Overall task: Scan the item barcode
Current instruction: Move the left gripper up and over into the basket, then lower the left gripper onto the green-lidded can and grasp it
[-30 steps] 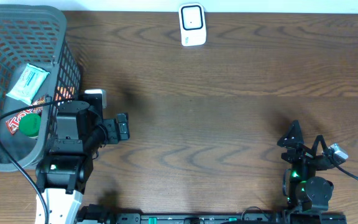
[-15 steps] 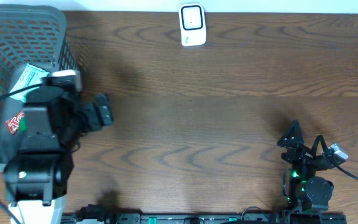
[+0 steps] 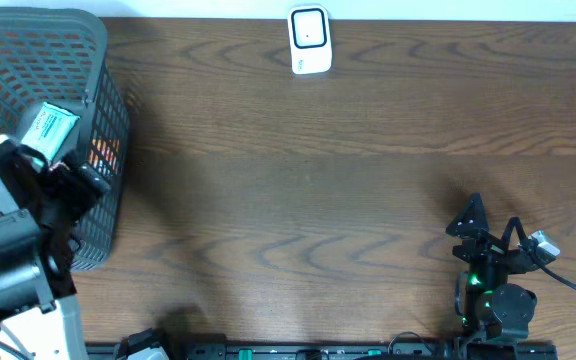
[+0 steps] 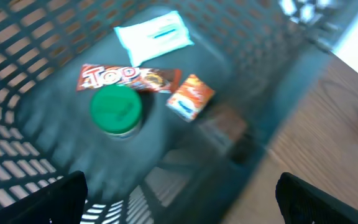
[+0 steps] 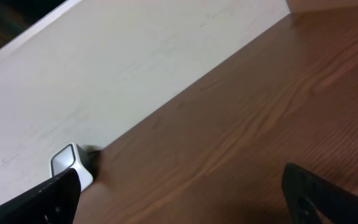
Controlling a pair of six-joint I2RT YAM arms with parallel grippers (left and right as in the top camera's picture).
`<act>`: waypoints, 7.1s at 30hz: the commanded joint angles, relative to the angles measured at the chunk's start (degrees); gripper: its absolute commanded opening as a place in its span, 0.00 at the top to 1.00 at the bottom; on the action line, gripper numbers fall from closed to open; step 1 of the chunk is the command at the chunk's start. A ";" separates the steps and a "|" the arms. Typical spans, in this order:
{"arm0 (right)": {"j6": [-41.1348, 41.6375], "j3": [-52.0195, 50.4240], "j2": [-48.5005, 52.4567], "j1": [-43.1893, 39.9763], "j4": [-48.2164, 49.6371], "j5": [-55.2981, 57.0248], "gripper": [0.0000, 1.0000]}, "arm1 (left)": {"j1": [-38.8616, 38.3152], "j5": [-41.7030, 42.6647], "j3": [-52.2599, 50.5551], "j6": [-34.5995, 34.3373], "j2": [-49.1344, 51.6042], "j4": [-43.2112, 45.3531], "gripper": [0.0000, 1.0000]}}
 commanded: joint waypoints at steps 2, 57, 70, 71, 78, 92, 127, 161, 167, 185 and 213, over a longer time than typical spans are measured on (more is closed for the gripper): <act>0.26 -0.07 -0.28 0.50 -0.22 0.11 0.01 | 3.04 0.98 0.98 -1.53 1.66 -0.15 0.02; 0.26 -0.07 -0.28 0.50 -0.22 0.11 0.01 | 12.61 2.71 10.75 -2.54 36.52 1.79 0.02; 0.26 -0.07 -0.28 0.50 -0.22 0.13 0.01 | 12.61 2.69 10.36 -2.51 36.52 1.40 0.02; 0.26 -0.07 -0.28 0.50 -0.22 0.11 0.01 | 12.61 2.69 10.16 -2.54 36.52 1.57 0.02; 0.28 -0.07 -0.26 0.50 -0.22 0.11 0.01 | 12.61 2.69 8.59 -2.54 37.48 2.45 0.02; 0.26 -0.07 -0.26 0.50 -0.22 0.11 0.01 | 12.61 2.64 8.59 -2.54 39.04 2.47 0.02; 0.26 -0.07 -0.26 0.50 -0.22 0.13 0.01 | 12.61 2.45 6.14 -2.54 47.76 5.31 0.02; 0.26 -0.07 -0.26 0.50 -0.22 0.11 0.01 | 12.61 2.49 6.14 -10.78 47.76 0.13 0.02; 0.26 -0.07 -0.26 0.50 -0.22 0.11 0.01 | 12.61 2.49 5.73 -15.47 47.76 -1.05 0.02; 0.26 -0.07 -0.26 0.50 -0.22 0.11 0.01 | 12.61 2.45 -7.08 -14.91 47.76 8.87 0.33; 0.26 -0.07 -0.26 0.50 -0.22 0.11 0.01 | 12.61 2.47 3.21 -9.05 29.59 4.96 0.34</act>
